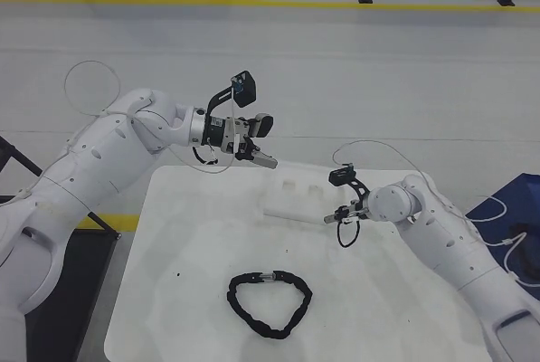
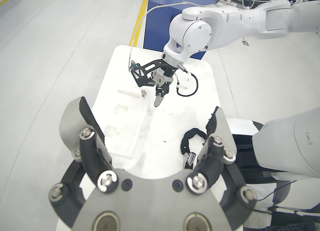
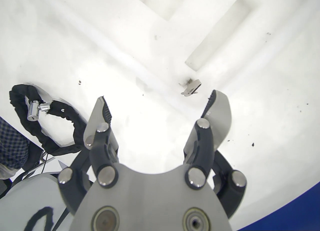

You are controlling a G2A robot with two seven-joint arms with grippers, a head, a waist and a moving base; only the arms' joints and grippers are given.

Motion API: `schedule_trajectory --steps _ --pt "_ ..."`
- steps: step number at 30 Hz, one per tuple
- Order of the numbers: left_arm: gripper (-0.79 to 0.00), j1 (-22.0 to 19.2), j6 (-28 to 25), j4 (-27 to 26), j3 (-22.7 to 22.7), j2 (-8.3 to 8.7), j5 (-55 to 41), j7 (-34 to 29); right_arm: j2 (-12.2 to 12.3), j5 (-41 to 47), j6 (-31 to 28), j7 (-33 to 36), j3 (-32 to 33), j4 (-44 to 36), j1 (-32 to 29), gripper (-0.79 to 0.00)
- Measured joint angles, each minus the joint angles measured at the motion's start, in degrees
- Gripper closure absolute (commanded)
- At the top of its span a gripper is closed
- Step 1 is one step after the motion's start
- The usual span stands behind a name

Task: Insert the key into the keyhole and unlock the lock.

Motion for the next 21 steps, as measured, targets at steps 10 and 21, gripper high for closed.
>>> schedule_trajectory --steps 10,21 --pt "-0.785 0.00 0.00 0.00 0.00 0.00 0.00 0.00 -1.84 -0.15 2.03 -1.94 -1.14 4.87 1.48 -0.363" --pt "-0.785 0.00 0.00 0.00 0.00 0.00 0.00 0.00 -3.96 -0.40 4.99 -2.46 -2.51 9.08 2.66 -0.222"
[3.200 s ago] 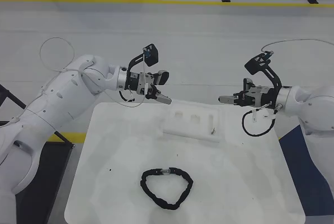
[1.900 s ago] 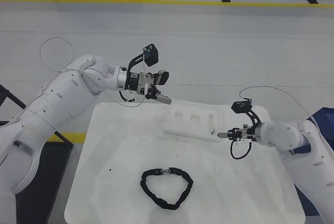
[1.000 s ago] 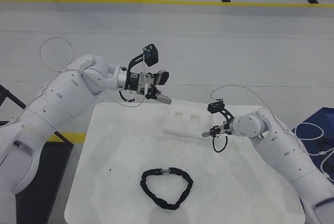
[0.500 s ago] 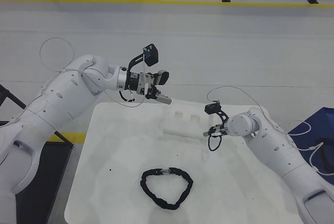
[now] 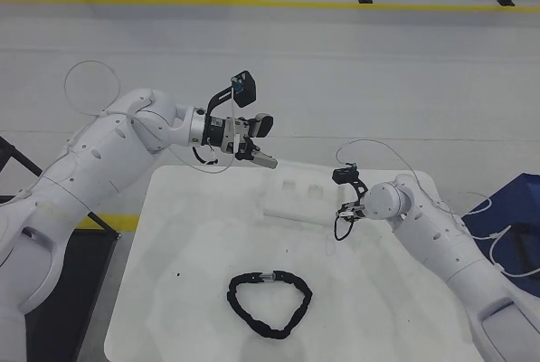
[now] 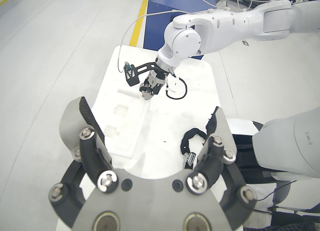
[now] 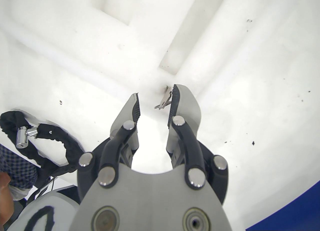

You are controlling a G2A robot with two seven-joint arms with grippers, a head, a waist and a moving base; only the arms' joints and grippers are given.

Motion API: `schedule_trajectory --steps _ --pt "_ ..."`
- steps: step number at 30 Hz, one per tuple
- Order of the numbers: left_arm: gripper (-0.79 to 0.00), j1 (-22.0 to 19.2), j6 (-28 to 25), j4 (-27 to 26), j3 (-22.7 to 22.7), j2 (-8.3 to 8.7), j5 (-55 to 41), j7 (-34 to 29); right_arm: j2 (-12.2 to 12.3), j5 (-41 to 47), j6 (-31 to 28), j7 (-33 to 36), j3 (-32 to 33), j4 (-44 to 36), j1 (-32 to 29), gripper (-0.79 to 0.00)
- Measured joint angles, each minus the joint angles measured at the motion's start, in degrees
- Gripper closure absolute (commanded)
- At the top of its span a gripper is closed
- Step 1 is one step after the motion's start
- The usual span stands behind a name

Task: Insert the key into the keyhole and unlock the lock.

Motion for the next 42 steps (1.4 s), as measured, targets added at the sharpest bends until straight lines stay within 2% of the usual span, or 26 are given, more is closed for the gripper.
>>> schedule_trajectory --steps 3,6,11,12,13,22,30,37,42 --pt "-0.785 0.00 0.00 0.00 0.00 0.00 0.00 0.00 -0.34 -0.31 0.31 -0.23 -0.04 0.93 0.16 -0.191" --pt "-0.785 0.00 0.00 0.00 0.00 0.00 0.00 0.00 -0.70 -0.35 1.60 -0.84 0.10 2.04 0.23 -0.105" --pt "-0.785 0.00 0.00 0.00 0.00 0.00 0.00 0.00 -1.38 -1.61 2.94 -0.49 -0.41 2.92 0.67 -0.092" --pt "-0.785 0.00 0.00 0.00 0.00 0.00 0.00 0.00 -1.50 -1.76 2.97 -0.48 -0.48 3.01 0.71 -0.068" --pt "-0.785 0.00 0.00 0.00 0.00 0.00 0.00 0.00 -1.61 -1.87 2.97 -0.50 -0.53 3.10 0.74 0.000" --pt "-0.785 0.00 0.00 0.00 0.00 0.00 0.00 0.00 -1.97 -3.66 2.25 0.18 0.08 2.74 1.59 0.000" --pt "-0.785 0.00 0.00 0.00 0.00 0.00 0.00 0.00 -0.30 -7.85 3.08 2.83 3.08 -2.92 1.38 0.000" --pt "-0.785 0.00 0.00 0.00 0.00 0.00 0.00 0.00 2.57 -4.03 6.99 9.09 11.61 -11.48 -1.02 0.000" --pt "-0.785 0.00 0.00 0.00 0.00 0.00 0.00 0.00 4.98 -1.18 9.52 15.49 18.91 -20.41 -4.70 0.000"
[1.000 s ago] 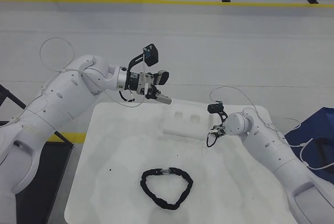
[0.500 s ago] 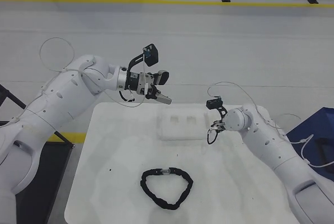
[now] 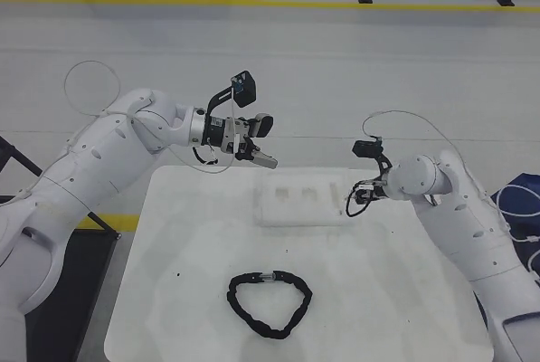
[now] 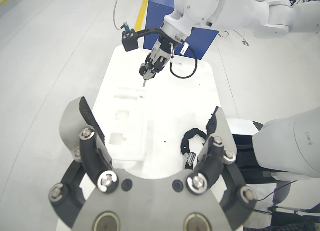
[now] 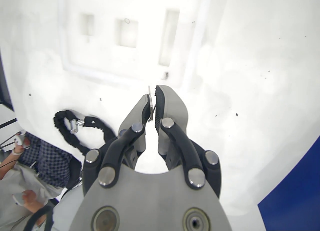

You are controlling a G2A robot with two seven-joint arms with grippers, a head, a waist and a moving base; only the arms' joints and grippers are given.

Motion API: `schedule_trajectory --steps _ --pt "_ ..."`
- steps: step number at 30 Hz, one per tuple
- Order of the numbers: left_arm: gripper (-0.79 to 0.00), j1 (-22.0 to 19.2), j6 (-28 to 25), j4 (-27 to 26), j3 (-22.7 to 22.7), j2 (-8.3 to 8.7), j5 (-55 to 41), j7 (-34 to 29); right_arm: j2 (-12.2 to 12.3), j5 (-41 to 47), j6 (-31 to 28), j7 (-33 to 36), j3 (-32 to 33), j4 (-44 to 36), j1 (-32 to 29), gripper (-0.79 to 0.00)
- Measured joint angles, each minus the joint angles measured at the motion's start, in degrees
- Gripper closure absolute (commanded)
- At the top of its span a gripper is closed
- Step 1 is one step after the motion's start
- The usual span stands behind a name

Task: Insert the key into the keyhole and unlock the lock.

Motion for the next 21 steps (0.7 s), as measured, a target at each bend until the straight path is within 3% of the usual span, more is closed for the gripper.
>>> schedule_trajectory --steps 10,15,21 --pt "-0.785 0.00 0.00 0.00 0.00 0.00 0.00 0.00 3.07 7.27 2.74 7.70 12.16 -14.67 -6.46 0.000" --pt "-0.785 0.00 0.00 0.00 0.00 0.00 0.00 0.00 4.29 11.34 4.07 7.17 19.32 -21.47 -9.58 0.000" --pt "-0.785 0.00 0.00 0.00 0.00 0.00 0.00 0.00 4.97 17.42 3.83 6.00 24.31 -24.05 -11.28 0.000"
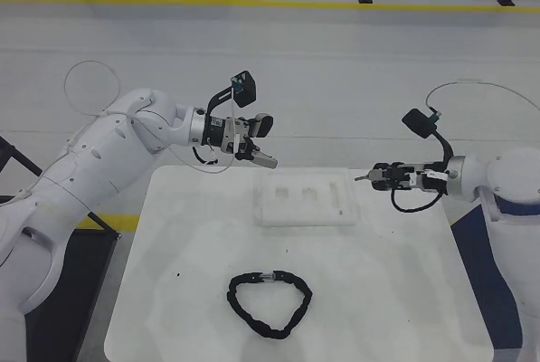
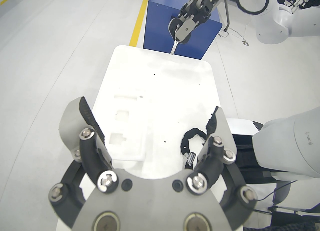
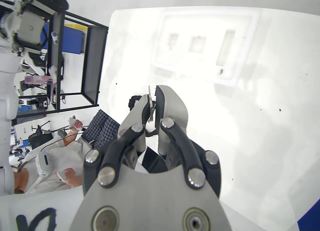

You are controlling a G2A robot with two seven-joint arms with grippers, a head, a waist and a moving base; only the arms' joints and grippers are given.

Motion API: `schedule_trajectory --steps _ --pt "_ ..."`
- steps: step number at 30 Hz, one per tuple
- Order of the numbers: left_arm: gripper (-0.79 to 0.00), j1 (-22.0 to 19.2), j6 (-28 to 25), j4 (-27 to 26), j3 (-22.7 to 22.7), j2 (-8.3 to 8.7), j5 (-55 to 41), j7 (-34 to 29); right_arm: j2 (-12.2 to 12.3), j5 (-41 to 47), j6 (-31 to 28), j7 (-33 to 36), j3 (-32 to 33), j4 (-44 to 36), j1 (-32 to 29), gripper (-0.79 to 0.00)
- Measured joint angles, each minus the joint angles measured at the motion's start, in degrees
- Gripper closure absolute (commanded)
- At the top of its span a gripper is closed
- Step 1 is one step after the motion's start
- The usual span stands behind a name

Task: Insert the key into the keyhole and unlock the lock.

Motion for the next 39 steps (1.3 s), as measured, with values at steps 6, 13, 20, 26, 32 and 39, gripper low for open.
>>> schedule_trajectory --steps 6,13,20,26,32,39 --pt "-0.785 0.00 0.00 0.00 0.00 0.00 0.00 0.00 0.58 0.66 1.44 -3.34 2.68 -1.27 -1.12 0.000" --pt "-0.785 0.00 0.00 0.00 0.00 0.00 0.00 0.00 0.61 0.65 1.45 -3.34 2.73 -1.36 -1.23 0.000" --pt "-0.785 3.78 3.08 -1.15 -0.20 0.75 4.14 -1.34 0.61 0.65 1.45 -3.34 2.73 -1.36 -1.23 0.000" --pt "-0.785 9.25 1.91 -3.74 -0.32 2.42 7.16 -2.44 0.61 0.65 1.45 -3.34 2.73 -1.36 -1.23 0.000" --pt "-0.785 15.05 0.68 -8.83 -1.40 4.70 12.78 -0.35 0.61 0.65 1.45 -3.34 2.73 -1.36 -1.23 0.000" --pt "-0.785 22.72 0.90 -15.11 -3.75 6.68 23.69 7.49 0.61 0.65 1.45 -3.34 2.73 -1.36 -1.23 0.000"
